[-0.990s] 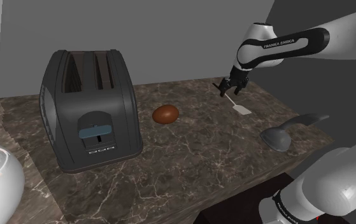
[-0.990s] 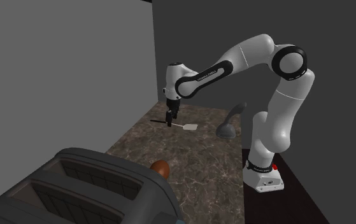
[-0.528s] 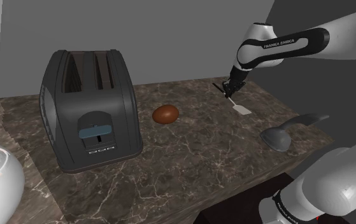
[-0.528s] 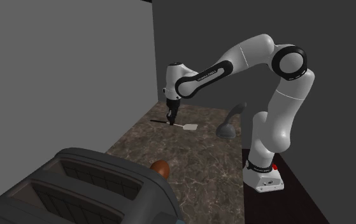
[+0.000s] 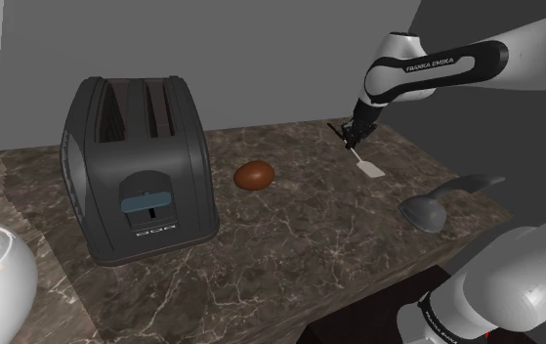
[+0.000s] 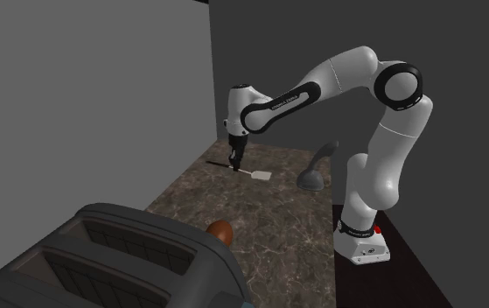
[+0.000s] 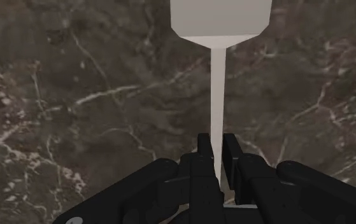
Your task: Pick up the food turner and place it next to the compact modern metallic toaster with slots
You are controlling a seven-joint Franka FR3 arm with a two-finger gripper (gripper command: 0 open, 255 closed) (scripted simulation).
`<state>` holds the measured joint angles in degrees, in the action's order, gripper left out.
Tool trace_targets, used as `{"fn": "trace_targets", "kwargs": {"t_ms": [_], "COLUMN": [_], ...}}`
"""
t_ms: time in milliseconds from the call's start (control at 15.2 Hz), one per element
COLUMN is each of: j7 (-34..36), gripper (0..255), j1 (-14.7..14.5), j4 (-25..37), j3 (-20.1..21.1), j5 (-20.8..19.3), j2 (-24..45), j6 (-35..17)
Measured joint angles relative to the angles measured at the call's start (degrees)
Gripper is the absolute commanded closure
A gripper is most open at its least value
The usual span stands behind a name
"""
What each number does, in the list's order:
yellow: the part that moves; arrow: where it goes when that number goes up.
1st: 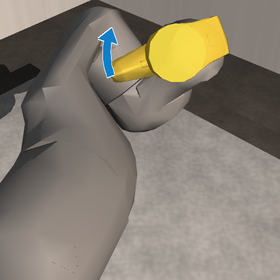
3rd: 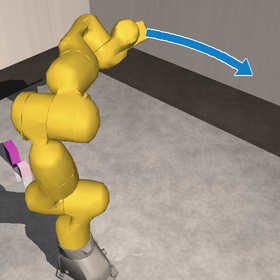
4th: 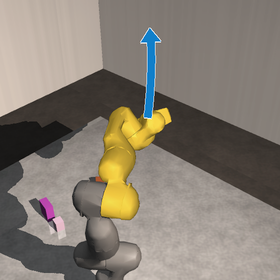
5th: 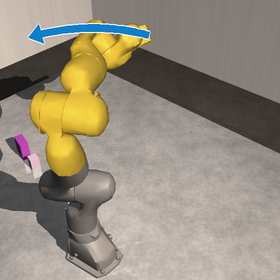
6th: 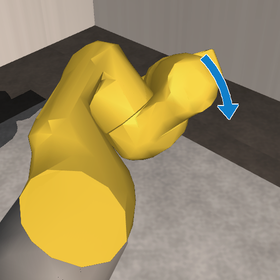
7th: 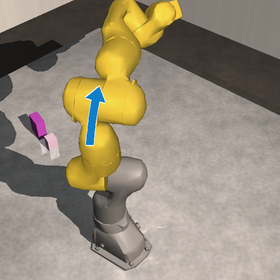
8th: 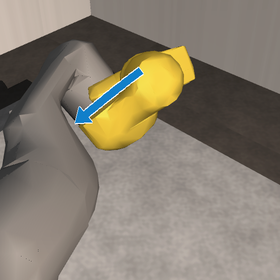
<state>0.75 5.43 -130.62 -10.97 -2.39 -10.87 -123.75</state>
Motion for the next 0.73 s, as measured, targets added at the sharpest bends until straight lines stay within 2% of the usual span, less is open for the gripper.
{"fn": "trace_targets", "kwargs": {"t_ms": [726], "j7": [0.19], "gripper": [255], "j1": [-0.02], "j4": [6.21], "j3": [0.31], "j5": [-0.25], "j2": [-2.4], "j6": [8.57]}}
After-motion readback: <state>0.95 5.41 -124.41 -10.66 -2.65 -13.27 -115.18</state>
